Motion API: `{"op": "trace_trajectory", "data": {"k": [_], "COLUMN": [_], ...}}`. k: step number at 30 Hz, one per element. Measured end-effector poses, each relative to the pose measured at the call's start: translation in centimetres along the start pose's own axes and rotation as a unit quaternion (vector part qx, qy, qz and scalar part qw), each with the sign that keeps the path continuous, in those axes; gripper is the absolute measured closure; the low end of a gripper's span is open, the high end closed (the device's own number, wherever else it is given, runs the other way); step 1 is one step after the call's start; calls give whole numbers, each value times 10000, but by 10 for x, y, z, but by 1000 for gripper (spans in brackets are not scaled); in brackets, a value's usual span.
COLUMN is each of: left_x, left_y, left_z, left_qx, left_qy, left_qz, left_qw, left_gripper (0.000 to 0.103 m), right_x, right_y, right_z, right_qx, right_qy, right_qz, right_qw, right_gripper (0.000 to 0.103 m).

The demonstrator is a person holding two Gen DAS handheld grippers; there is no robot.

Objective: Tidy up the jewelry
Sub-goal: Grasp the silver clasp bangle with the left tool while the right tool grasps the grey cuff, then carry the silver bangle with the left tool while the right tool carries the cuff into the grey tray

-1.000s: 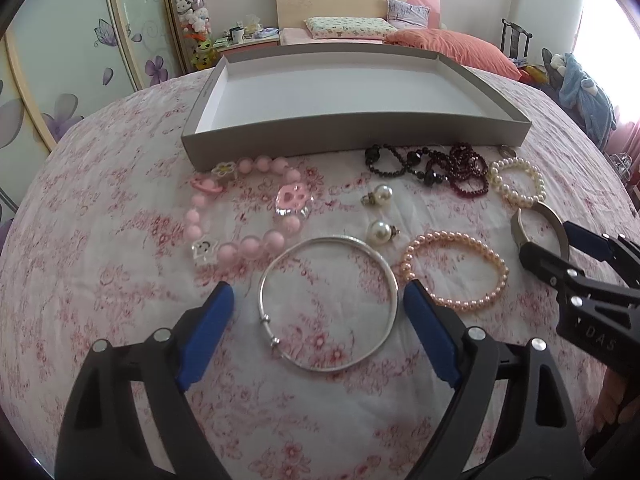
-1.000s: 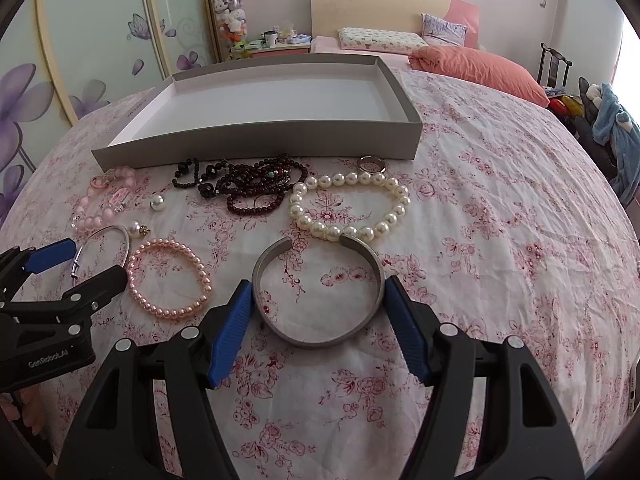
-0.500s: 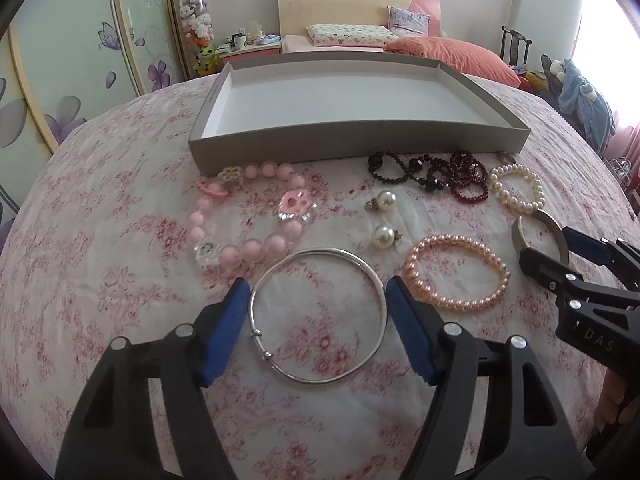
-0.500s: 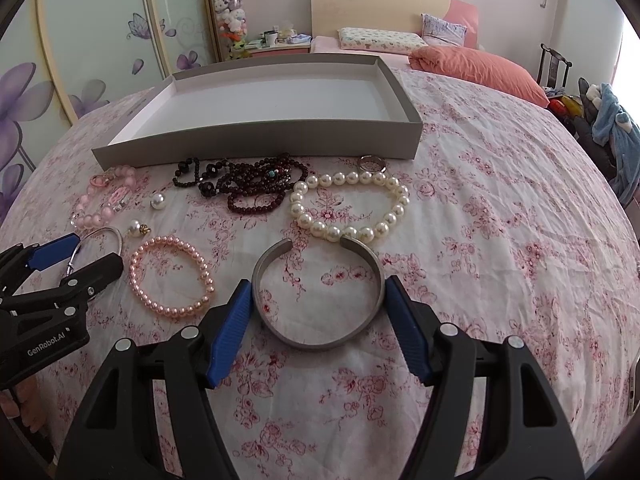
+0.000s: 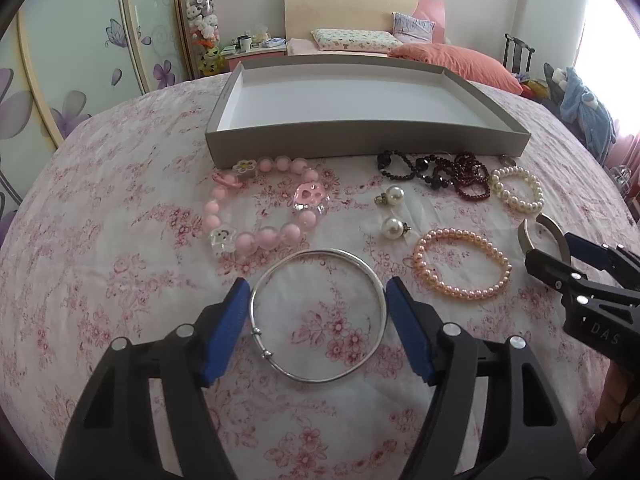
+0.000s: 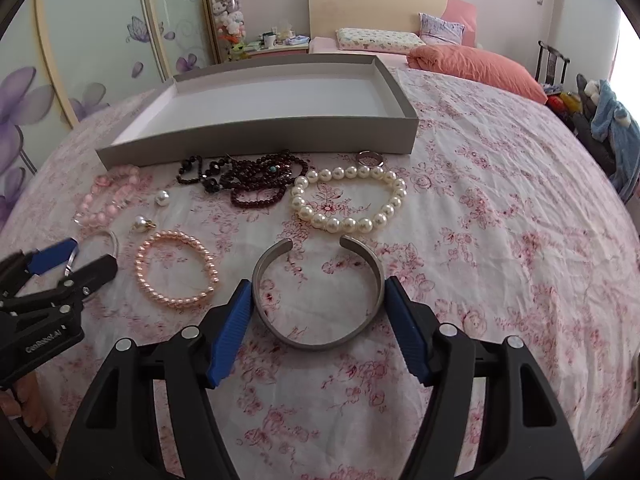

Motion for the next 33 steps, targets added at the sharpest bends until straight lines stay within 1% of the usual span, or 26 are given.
{"op": "trace_trajectory", "data": {"k": [3,9,14,17,20,28,33], "left_x": [1,-12,-32,-49,-65,-117,-146], "left_y": [4,6,1,-3,-4,-8,-8], "left_z": [-10,-43,-75,-93,-106,-123,-116], "left_qx": [31,-32,-173,-249,-313,-505,-520], "left_qy": [-160,-737,-1363,-1723,-1980,-2523,-2632], "left_qz": [-58,-2,102,185,239,393,381], "left_qw": [9999,9973,9905,9846,9794,9655,9626], "left_gripper": [35,35,35,35,35,35,35], "right_x": [-5,-21,-40,-52,-67,-113,-141], "right_y": [-1,5,11,11,8,2,1], "right_z": [-13,-43,-69,-84,-94,-100,-94], "right_qx": [-28,-82,-100,-58,-49,-19,-34], "right_qy": [-253,-873,-1469,-1843,-2151,-2576,-2739], "right_qz": [59,30,-50,-23,78,256,338], "right_qw": [9997,9961,9891,9828,9765,9659,9612], "right_gripper": [36,36,36,36,36,36,36]}}
Point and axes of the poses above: each gripper's, at about its wrist camera, not at the fingertips, and z roughly the way its jaws point, y to its left, x to its underside, the point moved 9 cm from there along z, roughly the way its jaws point, and after that the axes turned 8 degrees about x, right-handed, at the moved point
